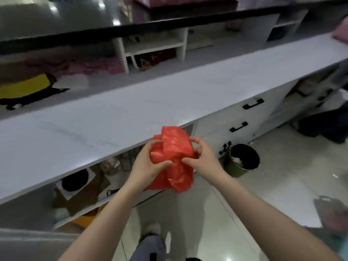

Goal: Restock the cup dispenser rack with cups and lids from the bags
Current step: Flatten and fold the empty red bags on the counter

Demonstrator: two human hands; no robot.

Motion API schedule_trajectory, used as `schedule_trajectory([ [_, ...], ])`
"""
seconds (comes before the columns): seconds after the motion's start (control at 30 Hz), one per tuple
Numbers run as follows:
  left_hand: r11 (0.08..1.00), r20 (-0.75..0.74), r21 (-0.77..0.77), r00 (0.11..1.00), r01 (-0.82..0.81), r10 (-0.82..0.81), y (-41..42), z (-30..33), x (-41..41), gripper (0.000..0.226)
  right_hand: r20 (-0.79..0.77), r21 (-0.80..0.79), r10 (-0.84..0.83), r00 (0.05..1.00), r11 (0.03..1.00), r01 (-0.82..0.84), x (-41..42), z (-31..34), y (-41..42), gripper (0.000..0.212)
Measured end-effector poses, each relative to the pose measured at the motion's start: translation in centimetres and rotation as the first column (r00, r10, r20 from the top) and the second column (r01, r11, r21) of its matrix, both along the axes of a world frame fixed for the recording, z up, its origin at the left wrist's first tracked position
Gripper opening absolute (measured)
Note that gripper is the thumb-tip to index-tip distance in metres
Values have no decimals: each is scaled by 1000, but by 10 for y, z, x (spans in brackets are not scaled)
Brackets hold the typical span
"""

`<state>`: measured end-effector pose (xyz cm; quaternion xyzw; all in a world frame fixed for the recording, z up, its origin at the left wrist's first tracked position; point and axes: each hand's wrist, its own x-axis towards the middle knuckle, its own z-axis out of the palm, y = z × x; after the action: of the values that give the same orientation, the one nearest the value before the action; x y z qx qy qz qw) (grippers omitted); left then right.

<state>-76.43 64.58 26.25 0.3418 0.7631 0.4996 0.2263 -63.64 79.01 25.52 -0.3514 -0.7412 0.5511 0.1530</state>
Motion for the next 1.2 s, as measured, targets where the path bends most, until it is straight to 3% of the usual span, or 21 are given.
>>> schedule_trajectory([
  [0.1, 985, 40, -24, 985, 169, -168, 45, -2, 1, 64, -47, -49, -150, 988, 988, 148, 24, 2, 27, 66],
  [0.2, 931, 9, -103, 936, 351, -352, 83, 2, -5, 66, 20, 114, -321, 947, 942, 316, 42, 8, 51, 58],
  [0.27, 903, -41, -121, 907, 413, -420, 108, 5, -8, 50, 73, 200, -412, 908, 898, 391, 51, 9, 66, 41],
  [0.5, 876, -215, -150, 850, 458, -481, 180, 2, -7, 33, 101, 278, -641, 761, 753, 597, 84, -9, 105, 8],
  [0.7, 774, -267, -239, 727, 587, -633, 249, -25, 21, 16, 123, 208, -731, 671, 680, 703, 137, -33, 140, 6],
  [0.83, 785, -274, -313, 740, 535, -614, 309, -44, 52, 18, 162, 209, -772, 615, 636, 743, 176, -51, 190, 11],
  [0.93, 809, -272, -333, 772, 485, -575, 356, -66, 77, 17, 147, 178, -748, 647, 663, 727, 202, -68, 242, 19],
  [1.03, 837, -267, -367, 816, 406, -513, 402, -87, 105, 19, 122, 94, -659, 742, 752, 652, 225, -74, 302, 18],
  [1.2, 885, -265, -397, 892, 245, -366, 459, -100, 146, 29, 50, -93, -489, 871, 866, 492, 241, -59, 383, 50],
])
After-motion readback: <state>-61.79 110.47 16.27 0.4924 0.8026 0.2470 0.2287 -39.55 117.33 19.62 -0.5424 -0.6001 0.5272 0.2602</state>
